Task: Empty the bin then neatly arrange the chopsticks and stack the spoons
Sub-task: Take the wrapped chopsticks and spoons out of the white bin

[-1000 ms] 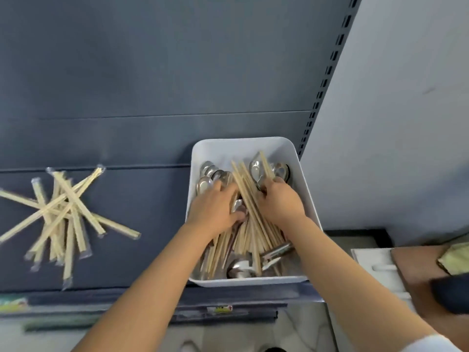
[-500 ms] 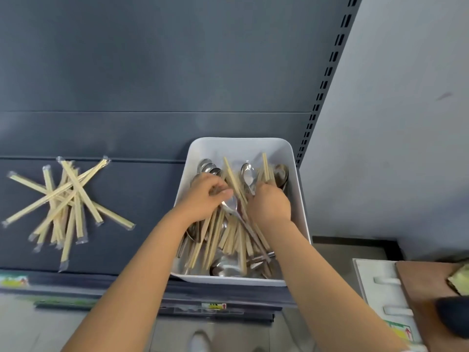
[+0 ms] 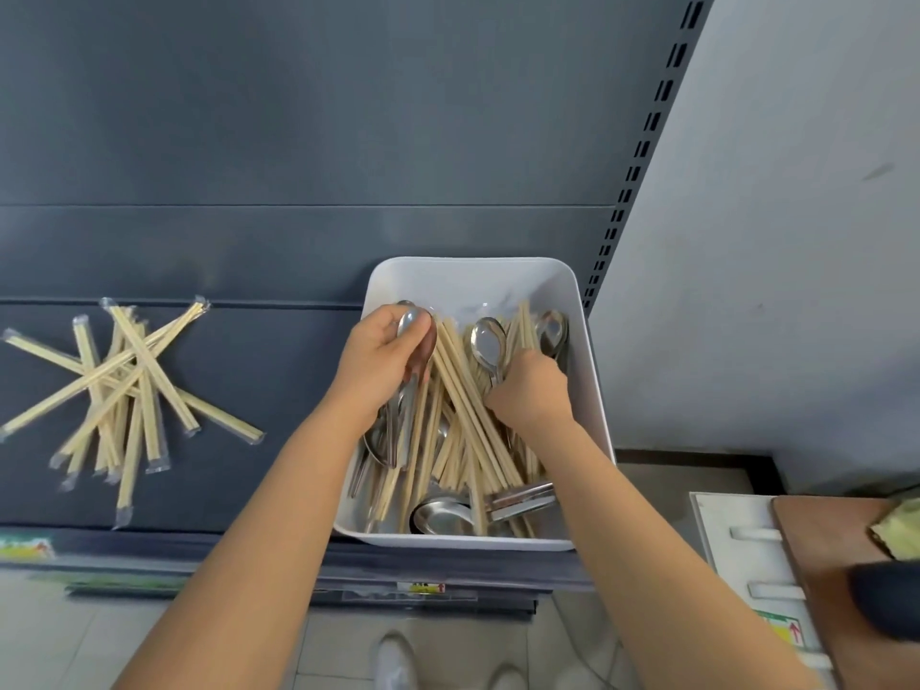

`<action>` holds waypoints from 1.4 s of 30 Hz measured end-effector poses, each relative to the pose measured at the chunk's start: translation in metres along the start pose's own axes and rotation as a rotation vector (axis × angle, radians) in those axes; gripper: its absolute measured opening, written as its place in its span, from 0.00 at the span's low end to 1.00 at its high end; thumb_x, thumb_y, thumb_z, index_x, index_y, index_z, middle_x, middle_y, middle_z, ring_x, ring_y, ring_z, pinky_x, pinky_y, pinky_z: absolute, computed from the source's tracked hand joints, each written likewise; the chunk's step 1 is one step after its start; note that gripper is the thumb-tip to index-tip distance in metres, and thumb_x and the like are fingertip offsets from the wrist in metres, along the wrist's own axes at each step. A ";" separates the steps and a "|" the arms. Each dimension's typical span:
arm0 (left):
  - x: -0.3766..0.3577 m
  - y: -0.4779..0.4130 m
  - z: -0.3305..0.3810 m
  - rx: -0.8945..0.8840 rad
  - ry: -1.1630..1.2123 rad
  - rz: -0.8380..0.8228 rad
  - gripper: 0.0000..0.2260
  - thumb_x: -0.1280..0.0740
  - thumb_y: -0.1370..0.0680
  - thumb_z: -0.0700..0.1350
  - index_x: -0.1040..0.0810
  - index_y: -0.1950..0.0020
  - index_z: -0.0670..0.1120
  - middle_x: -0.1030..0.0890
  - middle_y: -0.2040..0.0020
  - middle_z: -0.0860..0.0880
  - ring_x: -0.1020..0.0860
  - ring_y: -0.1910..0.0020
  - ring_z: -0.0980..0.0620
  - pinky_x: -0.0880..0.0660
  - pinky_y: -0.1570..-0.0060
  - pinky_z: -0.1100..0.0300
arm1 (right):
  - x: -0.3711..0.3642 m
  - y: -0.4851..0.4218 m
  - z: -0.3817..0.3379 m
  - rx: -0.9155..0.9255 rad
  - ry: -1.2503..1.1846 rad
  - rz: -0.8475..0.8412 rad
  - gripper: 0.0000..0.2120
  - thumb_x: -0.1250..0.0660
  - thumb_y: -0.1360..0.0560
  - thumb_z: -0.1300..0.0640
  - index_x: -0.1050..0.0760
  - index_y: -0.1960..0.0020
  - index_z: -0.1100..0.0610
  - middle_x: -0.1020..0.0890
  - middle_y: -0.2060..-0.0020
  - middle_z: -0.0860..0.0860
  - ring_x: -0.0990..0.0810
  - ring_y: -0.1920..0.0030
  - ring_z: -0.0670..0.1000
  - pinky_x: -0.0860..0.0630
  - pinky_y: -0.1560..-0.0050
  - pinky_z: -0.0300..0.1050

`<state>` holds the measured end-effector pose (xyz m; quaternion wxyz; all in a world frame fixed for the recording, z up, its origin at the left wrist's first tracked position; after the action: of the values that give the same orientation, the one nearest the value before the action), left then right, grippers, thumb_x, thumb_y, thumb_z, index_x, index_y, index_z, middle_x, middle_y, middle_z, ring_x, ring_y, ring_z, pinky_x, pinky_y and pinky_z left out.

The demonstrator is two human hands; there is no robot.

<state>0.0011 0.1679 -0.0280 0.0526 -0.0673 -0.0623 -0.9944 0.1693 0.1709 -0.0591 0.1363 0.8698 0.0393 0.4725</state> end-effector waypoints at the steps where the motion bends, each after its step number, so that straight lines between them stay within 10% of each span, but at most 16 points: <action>1: -0.001 0.001 0.001 -0.003 -0.007 -0.001 0.08 0.36 0.19 0.47 0.23 0.54 0.43 0.22 0.65 0.46 0.27 0.68 0.48 0.29 0.65 0.57 | -0.001 0.000 0.001 -0.009 -0.033 -0.007 0.16 0.38 0.29 0.69 0.40 0.70 0.58 0.35 0.75 0.51 0.37 0.76 0.48 0.42 0.78 0.36; 8: 0.001 0.003 -0.002 0.115 0.132 0.009 0.07 0.35 0.20 0.43 0.20 0.48 0.41 0.19 0.59 0.45 0.23 0.62 0.47 0.25 0.60 0.57 | 0.005 -0.002 0.005 -0.041 -0.484 0.077 0.02 0.37 0.24 0.64 0.26 0.55 0.62 0.20 0.62 0.59 0.22 0.65 0.57 0.22 0.62 0.49; 18: 0.068 0.044 0.037 -0.008 0.439 0.131 0.12 0.36 0.22 0.33 0.22 0.41 0.42 0.16 0.56 0.47 0.18 0.56 0.52 0.21 0.57 0.61 | 0.004 0.057 -0.103 0.290 -0.775 -0.098 0.10 0.40 0.20 0.62 0.26 0.59 0.62 0.21 0.72 0.50 0.27 0.80 0.45 0.29 0.78 0.40; 32: 0.376 0.123 -0.025 -0.020 0.271 0.471 0.05 0.33 0.23 0.34 0.20 0.48 0.38 0.17 0.56 0.41 0.17 0.58 0.48 0.20 0.62 0.60 | -0.193 0.172 -0.345 0.437 -0.696 -0.406 0.08 0.40 0.20 0.61 0.29 0.58 0.60 0.19 0.68 0.58 0.21 0.74 0.53 0.19 0.70 0.51; 42: 0.596 0.120 -0.108 0.183 0.027 0.554 0.08 0.29 0.27 0.33 0.20 0.50 0.40 0.16 0.58 0.44 0.18 0.64 0.53 0.21 0.65 0.63 | -0.355 0.172 -0.475 0.371 -0.488 -0.272 0.08 0.43 0.19 0.57 0.29 0.54 0.58 0.20 0.63 0.53 0.22 0.64 0.53 0.22 0.56 0.54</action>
<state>-0.5863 -0.0215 -0.0371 0.3286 -0.0633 -0.1302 -0.9333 -0.4317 0.0305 -0.0544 0.0429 0.9541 0.2066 0.2124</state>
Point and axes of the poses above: each hand's wrist, its own y-axis away from the middle knuckle, its own x-axis out of the back of the hand, z = x × y, the point moved 5 cm from there along -y, towards the middle knuckle
